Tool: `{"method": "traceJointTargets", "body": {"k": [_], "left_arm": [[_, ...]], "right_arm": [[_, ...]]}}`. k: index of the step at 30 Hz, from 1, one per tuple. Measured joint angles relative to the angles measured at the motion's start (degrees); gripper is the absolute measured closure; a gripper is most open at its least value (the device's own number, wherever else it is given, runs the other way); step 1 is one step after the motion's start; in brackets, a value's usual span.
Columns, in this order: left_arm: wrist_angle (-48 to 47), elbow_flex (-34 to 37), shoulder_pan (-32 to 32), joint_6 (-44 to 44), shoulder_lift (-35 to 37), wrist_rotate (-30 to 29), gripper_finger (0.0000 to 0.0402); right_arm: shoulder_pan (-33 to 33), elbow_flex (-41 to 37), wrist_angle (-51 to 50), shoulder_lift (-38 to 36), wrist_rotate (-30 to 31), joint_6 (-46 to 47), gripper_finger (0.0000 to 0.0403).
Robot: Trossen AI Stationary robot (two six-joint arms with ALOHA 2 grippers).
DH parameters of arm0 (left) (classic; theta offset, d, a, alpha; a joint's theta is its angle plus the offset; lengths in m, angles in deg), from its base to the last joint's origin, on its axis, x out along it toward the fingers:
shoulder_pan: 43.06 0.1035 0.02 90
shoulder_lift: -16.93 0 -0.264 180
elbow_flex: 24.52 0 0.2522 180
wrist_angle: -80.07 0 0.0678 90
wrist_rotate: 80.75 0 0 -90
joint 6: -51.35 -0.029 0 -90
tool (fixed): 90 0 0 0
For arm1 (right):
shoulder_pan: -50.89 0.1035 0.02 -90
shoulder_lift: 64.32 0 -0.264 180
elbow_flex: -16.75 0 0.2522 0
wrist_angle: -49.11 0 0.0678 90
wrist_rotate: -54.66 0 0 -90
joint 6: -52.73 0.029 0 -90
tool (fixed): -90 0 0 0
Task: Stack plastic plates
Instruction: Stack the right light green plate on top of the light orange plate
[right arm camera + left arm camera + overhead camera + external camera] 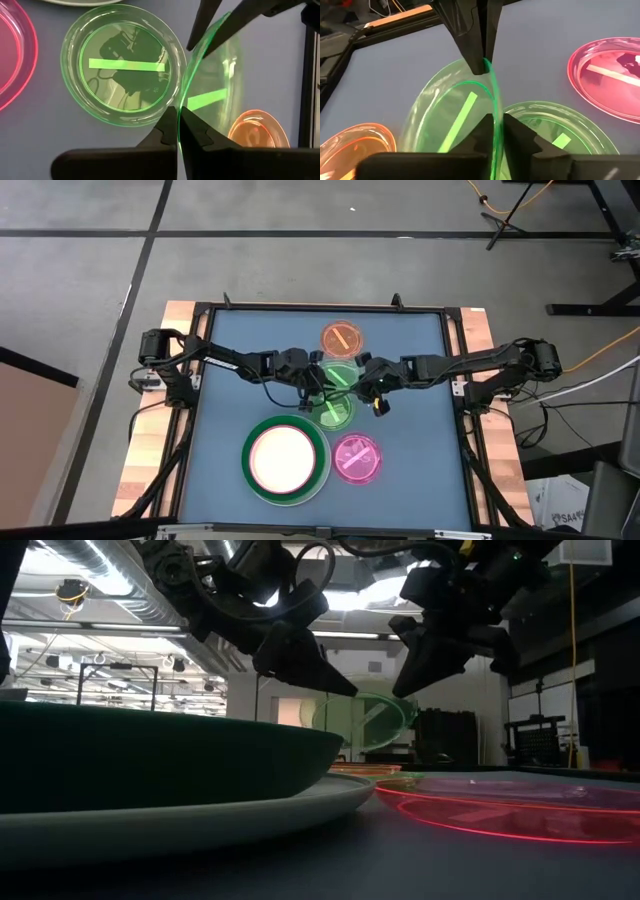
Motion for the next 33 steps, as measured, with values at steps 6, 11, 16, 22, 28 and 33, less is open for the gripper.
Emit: {"method": "traceJointTargets", "body": {"k": [6, 11, 16, 22, 28, 33], "left_arm": [[0.1, 0.0, 0.0, 0.0, 0.0, -0.7, 0.0396], [0.2, 0.0, 0.0, 0.0, 0.0, -0.9, 0.0397], [0.1, 0.0, 0.0, 0.0, 0.2, -1.5, 0.0399], [-1.7, 0.0, -0.1, 0.1, 3.3, -2.7, 0.04], [-4.1, 0.0, -1.5, 0.4, 8.2, -3.3, 0.04], [-9.0, 0.0, -4.7, 0.6, 12.7, -6.2, 0.04]], "right_arm": [[0.0, 0.0, 0.0, 0.0, 0.6, 0.0, 0.0393], [0.0, 0.0, 0.0, 0.0, 1.6, 0.1, 0.0351], [0.0, 0.0, -0.4, -0.4, 2.3, 0.1, 0.0319], [0.0, 0.0, -2.8, -4.9, 2.4, -2.0, 0.0318], [0.0, 0.0, -6.2, -11.3, 3.0, -3.0, 0.0319], [0.0, 0.0, -8.3, -14.9, 5.5, -3.0, 0.0319]]}}
